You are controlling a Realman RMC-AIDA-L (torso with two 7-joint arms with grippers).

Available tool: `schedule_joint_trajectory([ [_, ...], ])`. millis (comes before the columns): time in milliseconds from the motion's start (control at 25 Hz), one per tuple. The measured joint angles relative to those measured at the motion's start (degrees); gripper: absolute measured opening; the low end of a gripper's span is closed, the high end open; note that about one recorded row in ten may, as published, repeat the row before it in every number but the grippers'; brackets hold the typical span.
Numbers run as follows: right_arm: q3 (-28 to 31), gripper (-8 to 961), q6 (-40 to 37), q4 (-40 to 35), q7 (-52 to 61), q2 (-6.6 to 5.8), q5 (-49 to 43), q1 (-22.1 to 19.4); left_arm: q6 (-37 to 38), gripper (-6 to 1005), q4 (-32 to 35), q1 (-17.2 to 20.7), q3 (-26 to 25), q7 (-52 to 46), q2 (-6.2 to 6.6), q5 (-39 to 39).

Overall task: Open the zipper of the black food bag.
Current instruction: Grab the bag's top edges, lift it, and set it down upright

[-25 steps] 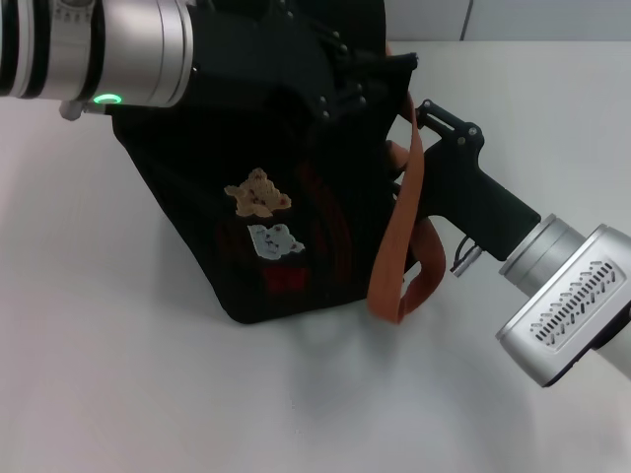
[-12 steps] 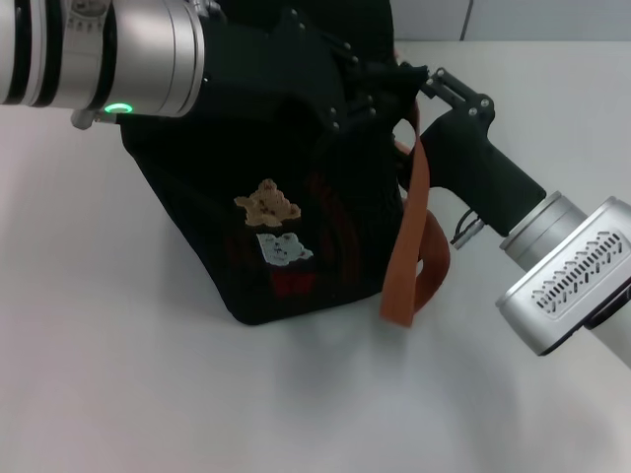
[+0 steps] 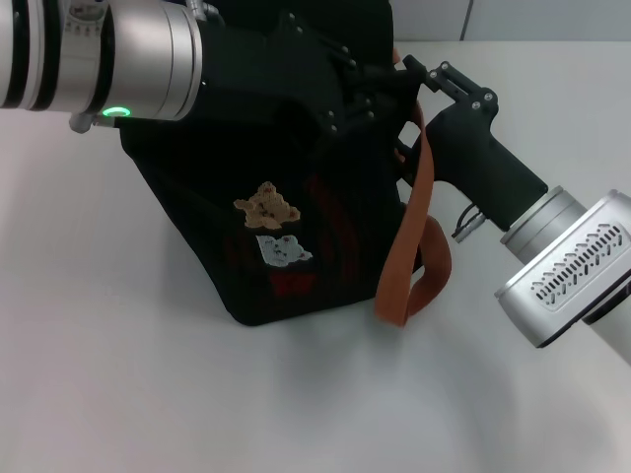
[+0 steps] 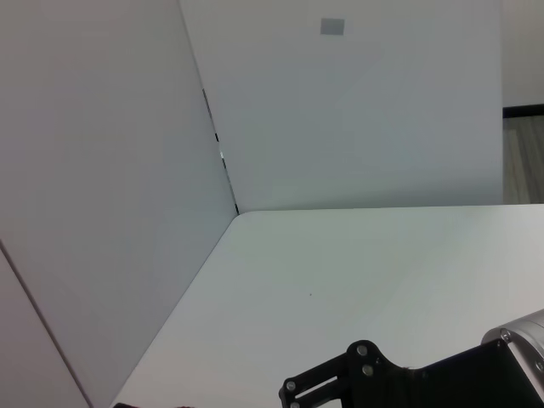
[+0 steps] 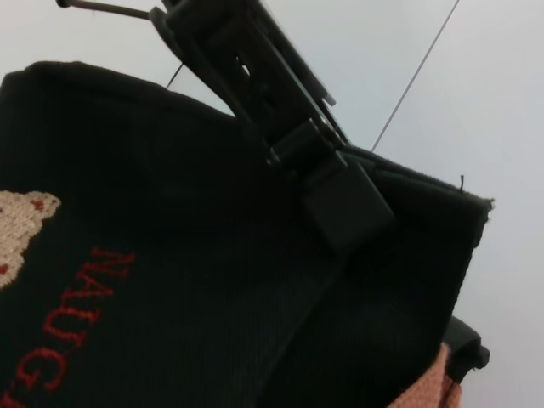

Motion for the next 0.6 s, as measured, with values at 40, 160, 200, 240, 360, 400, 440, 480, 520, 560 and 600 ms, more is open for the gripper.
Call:
schedule_joint_trajectory([
  [40, -0.1, 556, 0.0, 0.0, 0.0, 0.00, 0.0, 0.0, 0.0, 191, 0.0, 0.0, 0.0, 0.0, 0.02, 0.0],
  [160, -0.4, 555, 0.1, 0.0, 0.0, 0.00, 0.0, -0.1, 0.0, 191, 0.0, 0.0, 0.0, 0.1, 0.04, 0.0],
  [200, -0.4, 520, 0.1, 0.0, -0.1, 0.00, 0.0, -0.1, 0.0, 191, 0.0, 0.0, 0.0, 0.1, 0.04, 0.0],
  [240, -0.4, 486, 0.1, 0.0, -0.3, 0.00, 0.0, -0.1, 0.0, 191, 0.0, -0.1, 0.0, 0.1, 0.04, 0.0],
  [360, -0.5, 382, 0.1, 0.0, -0.4, 0.00, 0.0, -0.2, -0.1, 191, 0.0, -0.1, 0.0, 0.1, 0.04, 0.0],
  [400, -0.5, 361, 0.1, 0.0, -0.4, 0.00, 0.0, -0.2, -0.2, 191, 0.0, -0.1, 0.0, 0.1, 0.04, 0.0],
  [440, -0.5, 341, 0.1, 0.0, -0.4, 0.00, 0.0, -0.2, -0.2, 191, -0.2, -0.1, 0.0, 0.2, 0.05, 0.0],
  [480, -0.5, 320, 0.0, 0.0, -0.4, 0.00, 0.0, -0.2, -0.2, 191, -0.2, -0.1, 0.0, 0.2, 0.05, 0.0],
  [520, -0.5, 300, 0.0, 0.0, -0.4, 0.00, 0.0, -0.2, -0.2, 191, -0.2, -0.1, 0.0, 0.2, 0.05, 0.0],
  [560, -0.5, 279, 0.0, 0.0, -0.4, 0.00, 0.0, -0.2, -0.2, 191, -0.3, -0.1, 0.0, 0.2, 0.04, 0.0],
  [600, -0.5, 259, 0.1, -0.1, -0.4, 0.00, 0.0, -0.2, -0.2, 190, -0.4, -0.2, 0.0, 0.2, 0.04, 0.0],
])
